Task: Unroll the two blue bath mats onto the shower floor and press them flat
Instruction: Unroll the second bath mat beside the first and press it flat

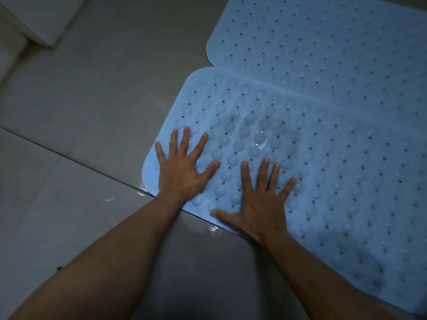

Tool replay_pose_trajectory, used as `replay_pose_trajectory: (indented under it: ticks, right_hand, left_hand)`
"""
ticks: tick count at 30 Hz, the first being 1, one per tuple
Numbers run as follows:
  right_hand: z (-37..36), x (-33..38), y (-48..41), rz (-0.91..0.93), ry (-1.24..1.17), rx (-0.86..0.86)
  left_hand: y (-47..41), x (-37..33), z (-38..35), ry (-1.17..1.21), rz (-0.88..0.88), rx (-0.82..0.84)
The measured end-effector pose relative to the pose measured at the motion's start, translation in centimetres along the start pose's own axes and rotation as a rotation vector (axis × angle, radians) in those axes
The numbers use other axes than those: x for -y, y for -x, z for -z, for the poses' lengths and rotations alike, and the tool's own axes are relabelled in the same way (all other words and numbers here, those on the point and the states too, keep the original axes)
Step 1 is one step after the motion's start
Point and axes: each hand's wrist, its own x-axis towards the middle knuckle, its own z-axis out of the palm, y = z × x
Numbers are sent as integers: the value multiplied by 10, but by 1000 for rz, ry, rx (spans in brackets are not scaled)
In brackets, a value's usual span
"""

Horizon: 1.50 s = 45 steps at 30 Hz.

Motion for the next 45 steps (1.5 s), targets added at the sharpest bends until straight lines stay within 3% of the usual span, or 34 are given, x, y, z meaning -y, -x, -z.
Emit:
replay_pose_trajectory:
  ticks: [15,23,27,32,36,39,45]
  right_hand:
    - [-9,-2,-1,-29,-61,-104]
    - [22,-17,-4,2,-239,155]
    - [53,-62,15,-83,-548,105]
    - [40,-164,65,-199,-297,0]
    - [18,-237,103,-372,-190,4]
    - [2,-275,124,-468,-219,39]
    - [-19,-281,130,-465,-238,-64]
  left_hand:
    - [-4,5,4,-16,-10,120]
    - [-12,-7,28,-51,42,383]
    - [-5,-52,41,-162,127,359]
    - [34,-150,23,-52,-84,143]
    - [50,-237,0,2,-259,180]
    - [62,-280,-20,7,-277,264]
    - [77,-290,-53,-87,-236,316]
